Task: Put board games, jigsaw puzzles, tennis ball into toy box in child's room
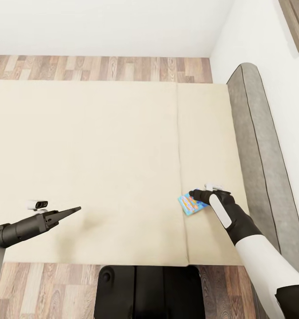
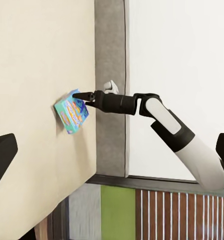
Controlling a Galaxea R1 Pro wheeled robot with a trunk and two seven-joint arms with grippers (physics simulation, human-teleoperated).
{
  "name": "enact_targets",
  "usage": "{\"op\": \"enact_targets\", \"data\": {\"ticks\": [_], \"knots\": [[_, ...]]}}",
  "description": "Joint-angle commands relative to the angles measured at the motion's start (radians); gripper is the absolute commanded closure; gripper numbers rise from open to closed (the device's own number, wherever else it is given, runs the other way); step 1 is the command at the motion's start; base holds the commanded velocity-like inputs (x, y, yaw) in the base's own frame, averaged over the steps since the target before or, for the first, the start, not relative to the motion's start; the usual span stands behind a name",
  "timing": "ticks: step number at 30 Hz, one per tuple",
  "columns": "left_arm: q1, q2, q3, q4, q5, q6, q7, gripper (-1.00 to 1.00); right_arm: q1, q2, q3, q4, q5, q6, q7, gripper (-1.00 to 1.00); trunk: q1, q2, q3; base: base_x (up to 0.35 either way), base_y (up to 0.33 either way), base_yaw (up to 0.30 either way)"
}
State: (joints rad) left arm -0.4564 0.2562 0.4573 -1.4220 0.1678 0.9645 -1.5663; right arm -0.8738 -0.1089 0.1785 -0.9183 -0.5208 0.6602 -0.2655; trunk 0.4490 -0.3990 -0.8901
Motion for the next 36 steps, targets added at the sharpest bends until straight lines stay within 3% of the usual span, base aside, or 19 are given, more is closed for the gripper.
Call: {"op": "enact_targets", "data": {"ticks": [1, 30, 36], "knots": [[-0.001, 0.0, 0.0, 0.0, -0.002, 0.01, -0.004, -1.0, 0.001, -0.001, 0.004, 0.048, -0.025, -0.001, -0.006, -1.0, 0.001, -0.001, 0.0, 0.0, 0.0, 0.123], [-0.001, 0.0, 0.0, 0.0, -0.002, 0.01, -0.004, -1.0, 0.007, -0.002, 0.008, 0.042, -0.027, 0.003, 0.035, -1.0, 0.001, -0.001, 0.004, 0.0, 0.0, 0.022], [-0.001, 0.0, 0.0, 0.0, -0.002, 0.01, -0.004, -1.0, 0.008, -0.003, 0.006, 0.042, -0.024, 0.039, 0.05, -1.0, 0.001, -0.001, 0.004, 0.0, 0.0, 0.0]]}}
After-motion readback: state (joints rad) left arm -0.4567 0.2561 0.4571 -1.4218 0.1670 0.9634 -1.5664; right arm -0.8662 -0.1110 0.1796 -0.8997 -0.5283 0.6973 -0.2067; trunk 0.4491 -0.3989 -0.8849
